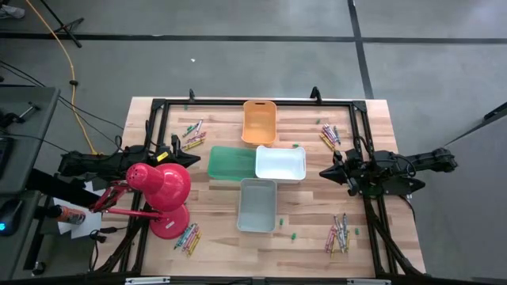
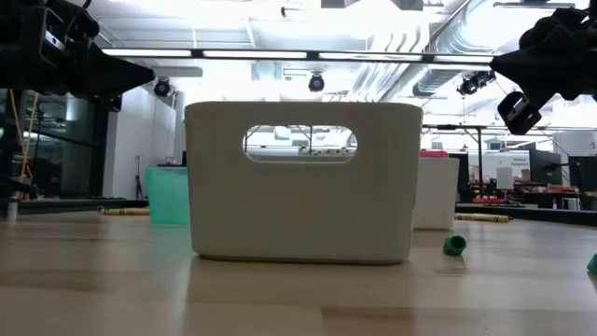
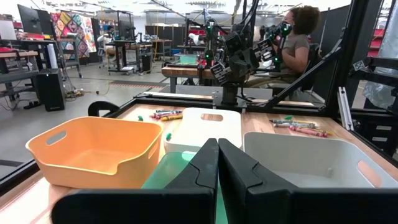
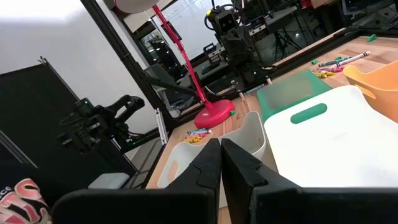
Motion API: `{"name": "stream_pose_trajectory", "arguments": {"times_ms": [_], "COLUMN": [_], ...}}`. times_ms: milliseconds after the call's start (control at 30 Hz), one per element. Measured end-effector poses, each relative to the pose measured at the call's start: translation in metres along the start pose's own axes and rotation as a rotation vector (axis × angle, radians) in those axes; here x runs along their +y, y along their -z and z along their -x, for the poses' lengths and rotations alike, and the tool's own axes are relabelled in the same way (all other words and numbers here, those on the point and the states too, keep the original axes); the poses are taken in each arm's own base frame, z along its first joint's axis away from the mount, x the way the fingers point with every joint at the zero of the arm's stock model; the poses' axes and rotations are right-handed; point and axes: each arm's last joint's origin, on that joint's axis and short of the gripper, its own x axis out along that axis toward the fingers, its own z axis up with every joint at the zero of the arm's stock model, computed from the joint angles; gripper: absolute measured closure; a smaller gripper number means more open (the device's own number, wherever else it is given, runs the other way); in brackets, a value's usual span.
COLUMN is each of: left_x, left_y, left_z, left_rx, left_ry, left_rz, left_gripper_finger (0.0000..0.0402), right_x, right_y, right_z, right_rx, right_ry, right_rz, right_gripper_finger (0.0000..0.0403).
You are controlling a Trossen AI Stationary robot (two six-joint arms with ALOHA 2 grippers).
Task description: Sort crayons
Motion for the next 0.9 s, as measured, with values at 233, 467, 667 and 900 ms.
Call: {"name": "stream_pose_trajectory", "arguments": {"times_ms": [233,467,667,900], "left_x": [0.000,0.000,0.000,0.000], "left_y": [0.000,0.000,0.000,0.000], "left_z": [0.000,0.000,0.000,0.000], "left_rx": [0.000,0.000,0.000,0.000], "left_ry": [0.000,0.000,0.000,0.000], "left_rz": [0.000,0.000,0.000,0.000], "left_gripper_finger": [0.0398,0.0398,0.0398,0.0398], "right_x": [-0.002,-0.003,-0.012,-0.031], "right_y": [-0.009,-0.031,-0.035,-0.025], "right_z": [0.001,0.010,0.013,0.005], "right_rx": [-0.147,-0.478,-0.546,-0.227], "right_ry": [0.170,0.541,0.733,0.903], "right_rz": [0.198,0.250,0.219,0.011], "right_gripper_finger": [0.0394,0.0394,0.0393,0.0358]}}
